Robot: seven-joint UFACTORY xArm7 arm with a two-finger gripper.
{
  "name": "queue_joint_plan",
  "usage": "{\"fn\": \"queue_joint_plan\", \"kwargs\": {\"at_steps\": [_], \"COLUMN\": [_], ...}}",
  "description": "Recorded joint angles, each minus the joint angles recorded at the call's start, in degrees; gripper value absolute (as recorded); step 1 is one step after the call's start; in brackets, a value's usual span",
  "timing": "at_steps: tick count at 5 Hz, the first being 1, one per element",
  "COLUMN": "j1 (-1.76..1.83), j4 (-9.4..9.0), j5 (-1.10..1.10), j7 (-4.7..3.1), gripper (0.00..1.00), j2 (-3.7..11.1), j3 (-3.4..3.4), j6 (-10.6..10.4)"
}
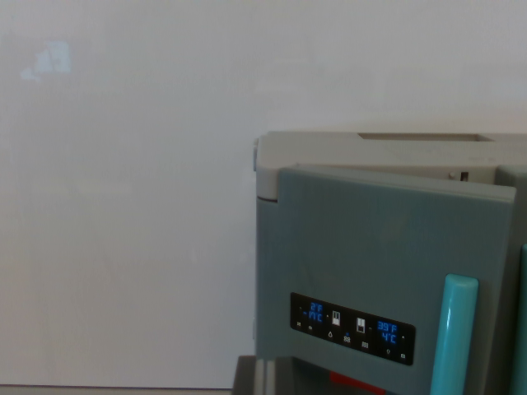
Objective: Close fridge door
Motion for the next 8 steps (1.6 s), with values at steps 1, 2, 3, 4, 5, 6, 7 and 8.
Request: {"fn": "queue_joint_plan", "kwargs": {"at_steps": [1,2,3,4,5,6,7,8], "j1": [0.00,0.00,0.00,0.00,0.00,0.00,0.00,0.00], "j4": [0.00,-0.01,-0.01,-0.05,-0.05,-0.06,-0.06,-0.06], "j5": [0.00,0.00,0.00,0.00,0.00,0.00,0.00,0.00], "j7": [0.00,0.00,0.00,0.00,0.00,0.00,0.00,0.00], "gripper": [1.00,1.00,1.00,1.00,1.00,1.00,1.00,1.00], "j2": [0.00,0.00,0.00,0.01,0.01,0.63,0.63,2.17], "j3": [0.00,0.00,0.00,0.00,0.00,-0.07,-0.07,-0.70], "j6": [0.00,0.00,0.00,0.01,0.01,0.01,0.01,0.01]}}
